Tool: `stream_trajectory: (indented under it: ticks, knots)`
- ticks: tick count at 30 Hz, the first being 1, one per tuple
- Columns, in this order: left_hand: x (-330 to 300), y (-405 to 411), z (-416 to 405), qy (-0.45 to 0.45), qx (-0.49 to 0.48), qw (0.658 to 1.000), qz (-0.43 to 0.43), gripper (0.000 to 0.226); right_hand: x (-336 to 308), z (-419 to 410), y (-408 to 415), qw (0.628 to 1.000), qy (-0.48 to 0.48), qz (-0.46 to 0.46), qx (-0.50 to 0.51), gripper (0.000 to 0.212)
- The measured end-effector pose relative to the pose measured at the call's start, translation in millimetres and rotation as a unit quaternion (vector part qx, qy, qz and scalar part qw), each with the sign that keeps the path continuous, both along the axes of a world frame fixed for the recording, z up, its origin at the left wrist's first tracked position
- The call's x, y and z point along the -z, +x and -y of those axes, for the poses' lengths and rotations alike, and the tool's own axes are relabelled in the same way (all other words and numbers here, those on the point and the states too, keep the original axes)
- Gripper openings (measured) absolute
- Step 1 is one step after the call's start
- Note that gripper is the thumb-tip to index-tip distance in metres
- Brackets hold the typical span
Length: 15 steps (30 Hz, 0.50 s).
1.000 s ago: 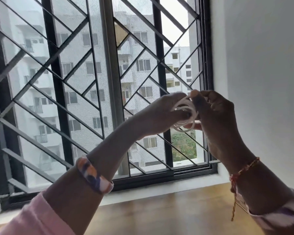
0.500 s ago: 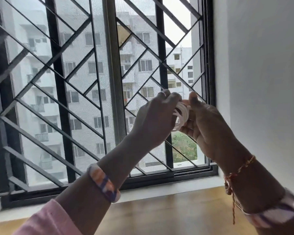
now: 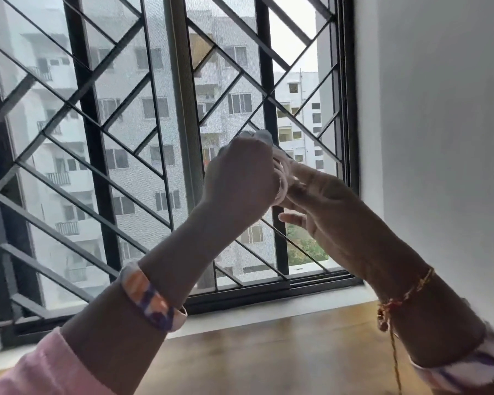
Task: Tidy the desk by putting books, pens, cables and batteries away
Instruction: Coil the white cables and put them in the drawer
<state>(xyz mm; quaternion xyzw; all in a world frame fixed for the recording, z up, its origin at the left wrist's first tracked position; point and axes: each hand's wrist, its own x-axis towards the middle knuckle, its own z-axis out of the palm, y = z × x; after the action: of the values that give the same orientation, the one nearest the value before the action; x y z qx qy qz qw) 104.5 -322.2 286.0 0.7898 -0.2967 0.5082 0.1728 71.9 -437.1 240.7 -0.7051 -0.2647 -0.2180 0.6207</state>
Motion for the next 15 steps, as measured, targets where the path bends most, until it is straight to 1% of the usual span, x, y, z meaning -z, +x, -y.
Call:
stream_trajectory:
  ticks: [1, 2, 3, 5, 7, 8, 9, 10, 12, 13, 15]
  knots:
    - [2, -2, 1, -0.002, -0.012, 1.000, 0.009, 0.025, 0, -1, -1, 0.998, 0.059, 0.002, -0.030, 0.027]
    - [4, -3, 2, -0.005, -0.018, 1.000, 0.017, 0.027, 0, -2, -2, 0.994, 0.098, 0.010, -0.053, 0.031]
    - [7, -3, 2, -0.011, -0.017, 1.000, 0.020, 0.030, 0, -3, -3, 0.992, 0.106, 0.029, -0.057, 0.034]
    - [9, -2, 1, -0.030, -0.009, 0.999, 0.015, 0.035, 1, -5, -4, 0.994, 0.074, 0.081, -0.018, 0.035]
    - [11, 0, 0, -0.039, 0.014, 0.999, -0.006, 0.032, 1, -7, -2, 0.991, 0.055, 0.119, 0.039, 0.029]
    - [11, 1, -1, -0.041, 0.036, 0.998, -0.021, 0.024, 1, -6, 1, 0.985, 0.038, 0.143, 0.085, 0.025]
    - [10, 1, -2, -0.043, 0.061, 0.996, -0.040, 0.014, 2, -4, 6, 0.972, 0.004, 0.179, 0.154, 0.021]
    - [11, 1, -3, -0.045, 0.085, 0.994, -0.059, 0.006, 4, -2, 12, 0.947, -0.046, 0.215, 0.234, 0.021]
    - [15, 2, -4, -0.049, 0.125, 0.985, -0.108, 0.006, 12, 2, 23, 0.891, -0.134, 0.250, 0.355, 0.035]
    - [18, 2, -4, -0.050, 0.143, 0.979, -0.134, 0.007, 17, 3, 28, 0.876, -0.152, 0.252, 0.382, 0.039]
    - [26, 4, -3, -0.053, 0.155, 0.972, -0.167, 0.015, 27, 2, 33, 0.874, -0.156, 0.250, 0.386, 0.036]
